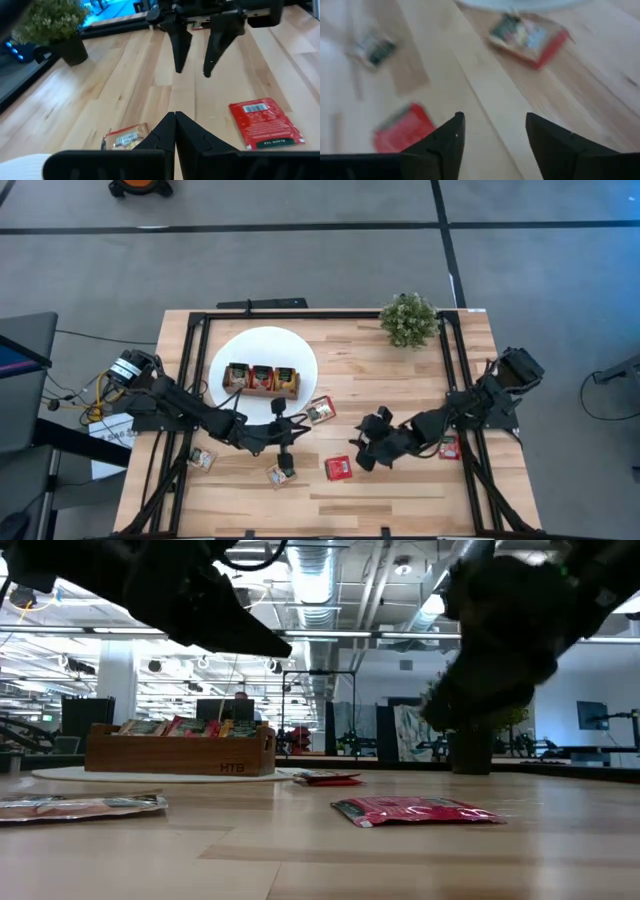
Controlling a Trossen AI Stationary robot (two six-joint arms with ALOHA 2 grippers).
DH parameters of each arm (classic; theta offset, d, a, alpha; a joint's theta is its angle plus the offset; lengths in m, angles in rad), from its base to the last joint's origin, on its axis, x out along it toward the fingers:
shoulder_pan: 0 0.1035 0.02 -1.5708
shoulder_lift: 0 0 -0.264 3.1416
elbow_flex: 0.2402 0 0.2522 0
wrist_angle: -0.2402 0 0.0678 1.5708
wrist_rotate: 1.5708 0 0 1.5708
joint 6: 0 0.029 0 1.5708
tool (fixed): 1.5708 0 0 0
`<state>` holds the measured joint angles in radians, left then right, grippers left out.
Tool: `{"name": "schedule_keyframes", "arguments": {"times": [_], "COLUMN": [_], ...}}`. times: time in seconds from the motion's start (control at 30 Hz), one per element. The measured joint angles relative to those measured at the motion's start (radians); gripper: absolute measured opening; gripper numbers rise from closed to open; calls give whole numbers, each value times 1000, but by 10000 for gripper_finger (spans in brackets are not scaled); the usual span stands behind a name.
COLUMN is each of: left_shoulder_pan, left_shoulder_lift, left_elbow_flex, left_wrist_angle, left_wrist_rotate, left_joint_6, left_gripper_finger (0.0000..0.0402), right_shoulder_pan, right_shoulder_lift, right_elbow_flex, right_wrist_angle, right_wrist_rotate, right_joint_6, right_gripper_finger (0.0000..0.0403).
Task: Pick & Place Tea
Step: Put the brown tea bag into the left section of the wooden organizer
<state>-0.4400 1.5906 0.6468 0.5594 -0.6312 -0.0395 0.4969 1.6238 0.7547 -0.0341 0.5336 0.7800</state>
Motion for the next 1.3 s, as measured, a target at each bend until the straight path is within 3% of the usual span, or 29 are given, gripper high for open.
{"name": "schedule_keyframes", "arguments": {"times": [0.17, 0.33, 0.6, 0.8, 0.93, 1.13, 1.3], "left_shoulder_pan": [0, 0, 2, 19, 45, 53, 57], "left_shoulder_lift": [0, 0, 0, 0, -1, -1, 16], "left_elbow_flex": [0, 0, 0, 17, 120, 277, 258], "left_wrist_angle": [-36, -41, -64, -133, -404, -885, -843], "left_wrist_rotate": [1, 1, 2, -44, -109, -43, 59], "left_joint_6": [-40, -86, -124, -177, -317, -415, -344], "left_gripper_finger": [0, 0, 0, 10, 15, 14, 14], "right_shoulder_pan": [5, 44, 37, -25, -89, -197, -297], "right_shoulder_lift": [-6, -46, -34, -43, -36, 64, 184], "right_elbow_flex": [0, 0, -85, -121, -119, -118, -70], "right_wrist_angle": [-166, -306, -81, -52, 71, 420, 539], "right_wrist_rotate": [-11, 10, 25, 127, 63, -118, -252], "right_joint_6": [68, 139, 105, 144, 110, -19, -2], "right_gripper_finger": [218, 206, 180, 162, 152, 141, 137]}}
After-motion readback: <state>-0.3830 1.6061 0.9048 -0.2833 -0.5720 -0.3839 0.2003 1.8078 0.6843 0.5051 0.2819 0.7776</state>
